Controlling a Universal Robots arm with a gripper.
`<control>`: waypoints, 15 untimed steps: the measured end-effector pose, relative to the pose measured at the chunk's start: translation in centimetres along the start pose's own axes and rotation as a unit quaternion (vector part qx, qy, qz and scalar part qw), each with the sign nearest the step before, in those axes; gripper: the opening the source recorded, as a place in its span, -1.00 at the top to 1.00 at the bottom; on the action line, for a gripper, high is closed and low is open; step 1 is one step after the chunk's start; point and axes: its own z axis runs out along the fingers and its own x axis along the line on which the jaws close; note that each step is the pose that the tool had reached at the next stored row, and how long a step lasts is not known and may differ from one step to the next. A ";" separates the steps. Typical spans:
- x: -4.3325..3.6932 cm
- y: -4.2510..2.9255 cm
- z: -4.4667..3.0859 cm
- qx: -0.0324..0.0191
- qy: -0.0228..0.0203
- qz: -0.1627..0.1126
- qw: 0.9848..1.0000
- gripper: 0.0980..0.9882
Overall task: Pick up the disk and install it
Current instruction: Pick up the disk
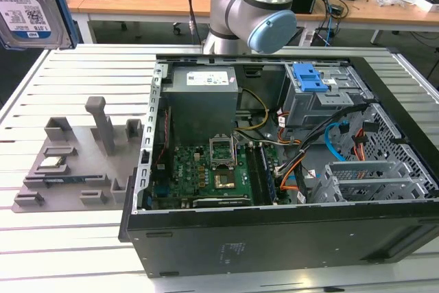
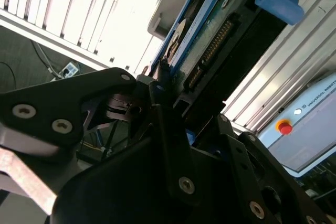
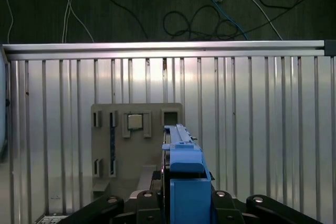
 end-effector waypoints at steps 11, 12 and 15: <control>-0.01 -0.02 -1.65 0.000 0.000 0.000 1.000 0.40; -0.01 -0.02 -1.79 0.000 0.000 0.000 1.000 0.40; -0.01 -0.02 -2.24 0.000 0.000 0.000 1.000 0.40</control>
